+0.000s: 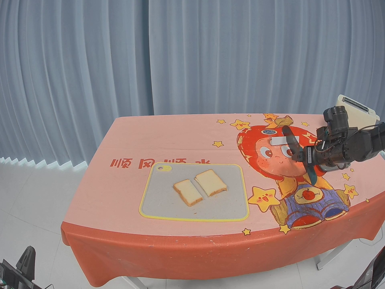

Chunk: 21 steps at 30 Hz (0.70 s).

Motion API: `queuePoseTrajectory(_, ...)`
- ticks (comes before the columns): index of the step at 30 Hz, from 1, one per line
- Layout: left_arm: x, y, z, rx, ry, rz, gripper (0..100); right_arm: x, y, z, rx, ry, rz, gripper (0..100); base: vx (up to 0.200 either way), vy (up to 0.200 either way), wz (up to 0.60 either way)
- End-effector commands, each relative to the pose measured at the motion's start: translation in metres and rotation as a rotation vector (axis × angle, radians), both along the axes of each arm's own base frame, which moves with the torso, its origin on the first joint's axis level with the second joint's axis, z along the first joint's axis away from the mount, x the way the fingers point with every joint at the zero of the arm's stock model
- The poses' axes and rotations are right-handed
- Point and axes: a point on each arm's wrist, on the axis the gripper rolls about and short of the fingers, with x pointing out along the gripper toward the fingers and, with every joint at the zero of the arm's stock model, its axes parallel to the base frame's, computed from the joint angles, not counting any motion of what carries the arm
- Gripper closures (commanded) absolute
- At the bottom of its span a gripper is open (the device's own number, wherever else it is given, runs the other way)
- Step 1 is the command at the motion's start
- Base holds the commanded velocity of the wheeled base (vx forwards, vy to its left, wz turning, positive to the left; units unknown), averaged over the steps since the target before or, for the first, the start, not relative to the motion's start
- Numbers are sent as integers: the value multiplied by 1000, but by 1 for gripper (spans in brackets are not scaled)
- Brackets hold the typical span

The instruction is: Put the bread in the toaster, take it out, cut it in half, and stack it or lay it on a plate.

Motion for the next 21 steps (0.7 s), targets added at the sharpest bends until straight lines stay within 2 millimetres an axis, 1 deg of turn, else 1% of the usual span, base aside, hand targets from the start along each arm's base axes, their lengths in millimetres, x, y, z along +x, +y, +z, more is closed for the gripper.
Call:
queuePoseTrajectory(1, 0, 0, -5, 0, 1, 0, 100, -19, -3, 26, 4, -66, -4, 0, 0, 0, 0)
queuePoseTrajectory(5, 0, 0, -5, 0, 1, 0, 100, -29, -4, 36, 7, -95, -2, 0, 0, 0, 0)
queuePoseTrajectory(7, 0, 0, -5, 0, 1, 0, 100, -30, -4, 39, 9, -103, -3, 0, 0, 0, 0)
queuePoseTrajectory(8, 0, 0, -5, 0, 1, 0, 100, -35, -4, 42, 10, -112, -1, 0, 0, 0, 0)
queuePoseTrajectory(11, 0, 0, -5, 0, 1, 0, 100, -46, -3, 46, 9, -121, 4, 0, 0, 0, 0)
queuePoseTrajectory(12, 0, 0, -5, 0, 1, 0, 100, -46, -2, 46, 9, -121, 6, 0, 0, 0, 0)
queuePoseTrajectory(13, 0, 0, -5, 0, 1, 0, 100, -53, -2, 47, 10, -121, 11, 0, 0, 0, 0)
queuePoseTrajectory(17, 0, 0, -5, 0, 1, 0, 100, -70, 0, 48, 14, -121, 25, 0, 0, 0, 0)
queuePoseTrajectory(18, 0, 0, -5, 0, 1, 0, 100, -80, 1, 48, 22, -133, 29, 0, 0, 0, 0)
queuePoseTrajectory(20, 0, 0, -5, 0, 1, 0, 100, -85, 2, 48, 27, -150, 30, 0, 0, 0, 0)
queuePoseTrajectory(21, 0, 0, -5, 0, 1, 0, 100, -94, 2, 46, 34, -179, 36, 0, 0, 0, 0)
